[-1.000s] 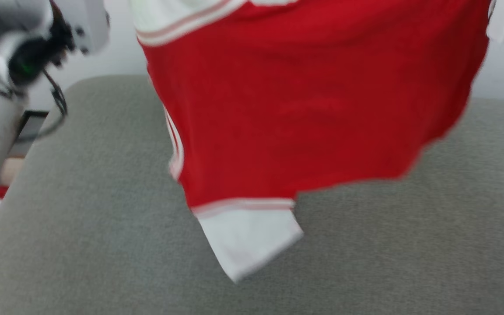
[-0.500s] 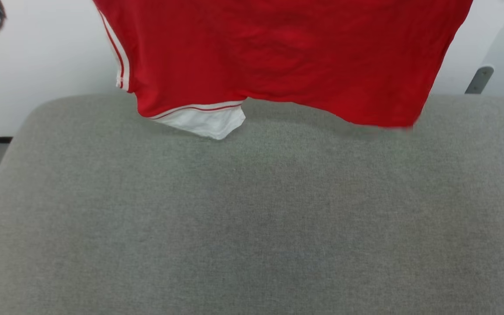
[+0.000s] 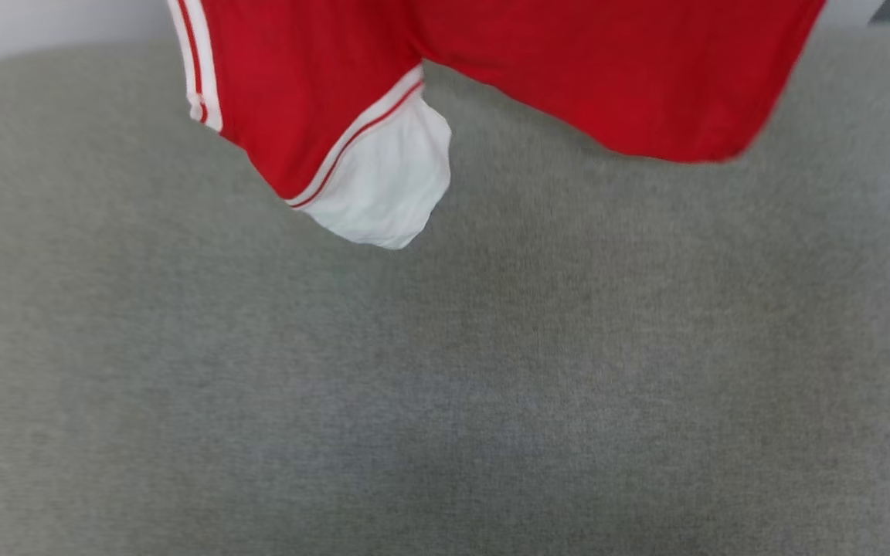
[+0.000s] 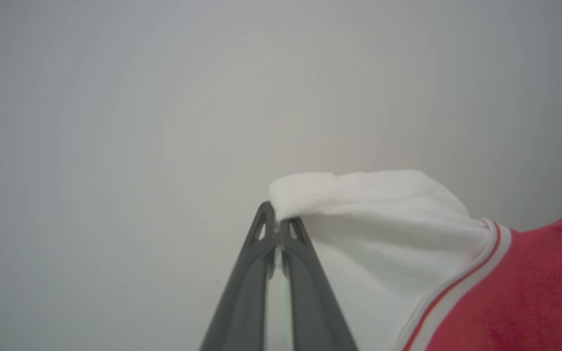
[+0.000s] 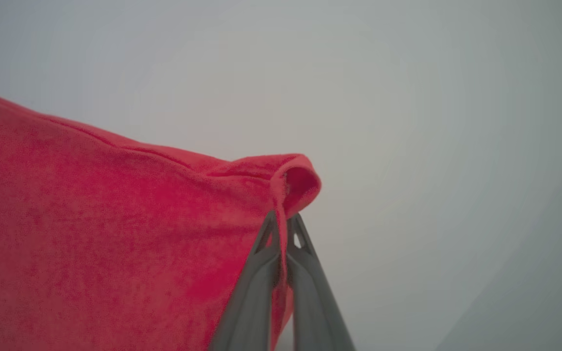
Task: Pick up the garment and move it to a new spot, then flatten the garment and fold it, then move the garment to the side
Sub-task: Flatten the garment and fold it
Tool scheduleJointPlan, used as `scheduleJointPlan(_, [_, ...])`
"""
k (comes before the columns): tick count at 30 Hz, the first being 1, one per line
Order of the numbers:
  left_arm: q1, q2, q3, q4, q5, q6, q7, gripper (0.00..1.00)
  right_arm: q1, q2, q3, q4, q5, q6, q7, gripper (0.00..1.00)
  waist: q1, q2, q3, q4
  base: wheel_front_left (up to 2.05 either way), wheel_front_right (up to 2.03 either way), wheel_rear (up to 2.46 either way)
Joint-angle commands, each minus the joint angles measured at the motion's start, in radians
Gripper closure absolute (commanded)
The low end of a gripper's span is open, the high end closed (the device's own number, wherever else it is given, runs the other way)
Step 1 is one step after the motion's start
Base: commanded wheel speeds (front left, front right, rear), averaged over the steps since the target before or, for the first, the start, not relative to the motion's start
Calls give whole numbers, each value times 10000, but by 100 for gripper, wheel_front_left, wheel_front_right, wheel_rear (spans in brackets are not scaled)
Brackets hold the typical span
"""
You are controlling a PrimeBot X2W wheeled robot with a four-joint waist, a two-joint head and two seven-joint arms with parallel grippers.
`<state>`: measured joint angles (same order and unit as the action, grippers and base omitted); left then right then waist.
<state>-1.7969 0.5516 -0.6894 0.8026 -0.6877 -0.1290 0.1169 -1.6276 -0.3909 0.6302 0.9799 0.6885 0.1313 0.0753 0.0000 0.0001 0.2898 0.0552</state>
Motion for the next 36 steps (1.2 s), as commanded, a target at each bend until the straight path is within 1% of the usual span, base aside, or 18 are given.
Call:
scheduleJointPlan(1, [-168, -144, -74, 201, 69, -7, -338, 100, -43, 176, -88, 203, -206, -10, -324, 100, 0, -1, 1572, -390, 0, 0, 0])
scheduleJointPlan(6, [-1546, -546, -256, 1096, 610, 4, -2033, 100, -930, 574, -620, 1270, -1310, -10, -2462, 100, 0, -1, 2669, -390, 0, 0, 0])
scheduleJointPlan(9, [-2304, -798, -222, 1612, 845, 12, -3031, 100, -1488, 629, -913, 1796, -2113, -10, -3240, 100, 0, -1, 3253, -229, 0, 0, 0])
scheduleJointPlan(11, [-2732, -977, -200, 1855, 876, 10, -3388, 100, -1834, 564, -1092, 1897, -2746, -10, -3383, 100, 0, -1, 3607, -71, 0, 0, 0])
scheduleJointPlan(14, [-2963, -1130, -310, 1831, 765, 6, -3689, 100, -2020, 363, -1650, 1319, -3649, -10, -3401, 100, 0, -1, 4159, 214, 0, 0, 0])
scheduleJointPlan(17, [-2472, -1154, -426, 1591, 390, 5, -3790, 100, -1475, 412, -2185, 971, -4404, -9, -3404, 100, 0, -1, 4496, 479, 0, 0, 0])
scheduleJointPlan(21, [-1574, -1051, -688, 1142, -36, 3, -3826, 100, -807, 582, -2592, 1006, -4895, -10, -3411, 100, 0, -1, 4451, 721, 0, 0, 0])
scheduleJointPlan(24, [-616, -977, -1073, 862, -566, 3, -3826, 100, -264, 602, -2526, 1108, -5012, -10, -3410, 100, 0, -1, 4177, 894, 0, 0, 0])
scheduleJointPlan(25, [-311, -951, -1353, 717, -649, 2, -3825, 100, -17, 630, -2431, 1185, -4964, -10, -3410, 100, 0, -1, 4036, 969, 0, 0, 0])
scheduleJointPlan(27, [278, -906, -1786, 333, -1227, 2, -3677, 100, 409, 635, -2204, 1289, -4798, -10, -3404, 100, 0, -1, 3690, 1078, 0, 0, 0])
scheduleJointPlan(28, [514, -751, -2114, 86, -1349, 2, -3541, 100, 601, 636, -2038, 1292, -4651, -10, -3388, 100, 0, -1, 3504, 1134, 0, 0, 0])
scheduleJointPlan(30, [1072, -459, -2605, -484, -1946, 3, -3211, 100, 989, 491, -1636, 1229, -4369, -10, -3318, 100, 0, -1, 3131, 1236, 0, 0, 0])
scheduleJointPlan(32, [1718, -146, -3188, -1136, -2381, 3, -2770, 100, 1540, 262, -1235, 1085, -3984, -10, -3233, 100, 0, -1, 2708, 1336, 0, 0, 0])
scheduleJointPlan(36, [2910, 749, -4009, -2464, -3273, 1, -1821, 100, 2823, -247, -448, 386, -2844, -10, -2972, 100, 0, -1, 1825, 1427, 0, 0, 0])
